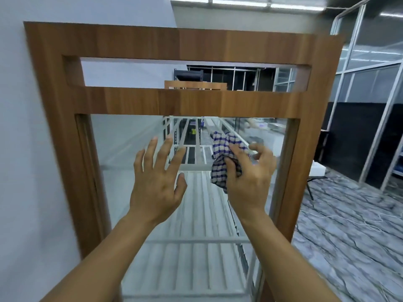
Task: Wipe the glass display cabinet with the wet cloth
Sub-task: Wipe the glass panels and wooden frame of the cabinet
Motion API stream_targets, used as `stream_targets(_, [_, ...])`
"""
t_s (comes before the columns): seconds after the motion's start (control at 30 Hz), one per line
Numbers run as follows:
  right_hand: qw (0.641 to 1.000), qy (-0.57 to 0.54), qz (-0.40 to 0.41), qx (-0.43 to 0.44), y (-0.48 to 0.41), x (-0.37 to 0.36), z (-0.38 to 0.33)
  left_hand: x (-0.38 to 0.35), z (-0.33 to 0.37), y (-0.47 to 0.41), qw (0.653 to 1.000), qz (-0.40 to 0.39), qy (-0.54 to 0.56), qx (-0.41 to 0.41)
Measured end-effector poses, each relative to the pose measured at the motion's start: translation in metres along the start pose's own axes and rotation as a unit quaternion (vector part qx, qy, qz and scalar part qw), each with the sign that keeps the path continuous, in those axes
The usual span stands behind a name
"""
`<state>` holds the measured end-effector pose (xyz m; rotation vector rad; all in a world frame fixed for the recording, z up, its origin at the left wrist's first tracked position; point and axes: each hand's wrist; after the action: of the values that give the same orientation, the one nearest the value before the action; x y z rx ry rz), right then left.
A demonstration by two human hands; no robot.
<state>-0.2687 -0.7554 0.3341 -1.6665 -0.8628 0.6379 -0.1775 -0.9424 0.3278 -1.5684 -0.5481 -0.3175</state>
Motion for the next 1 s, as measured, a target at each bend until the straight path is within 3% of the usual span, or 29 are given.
stream_targets(0.13, [0.979,0.09,0.112,0.147,0.008,-0.022,0.011,-0.011,-0.005,0.001,0.999,0.028,-0.011,-0.014])
stream_targets(0.37, [0.971,0.071,0.072,0.218,0.009,-0.041,0.027,-0.027,-0.011,0.001,0.996,0.078,-0.013,-0.029])
stream_targets(0.57, [0.973,0.097,-0.009,0.209,0.018,-0.039,0.038,-0.032,-0.015,-0.001,0.995,0.088,-0.014,-0.037])
stream_targets(0.8, [0.987,0.108,0.008,0.118,0.01,-0.03,0.036,-0.032,-0.021,-0.001,0.992,0.114,-0.001,-0.056])
stream_targets(1.0, [0.985,0.135,0.014,0.111,0.0,-0.035,0.032,-0.031,-0.023,-0.002,0.991,0.124,0.006,-0.059])
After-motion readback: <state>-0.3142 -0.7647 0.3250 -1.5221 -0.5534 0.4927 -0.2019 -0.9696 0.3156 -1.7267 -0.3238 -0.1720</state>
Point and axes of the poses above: each hand's wrist, its own y-axis away from the middle knuckle, its own x-axis out of the back of the hand, z = x × y, and after that the axes turned 2 degrees about -y, right-handed
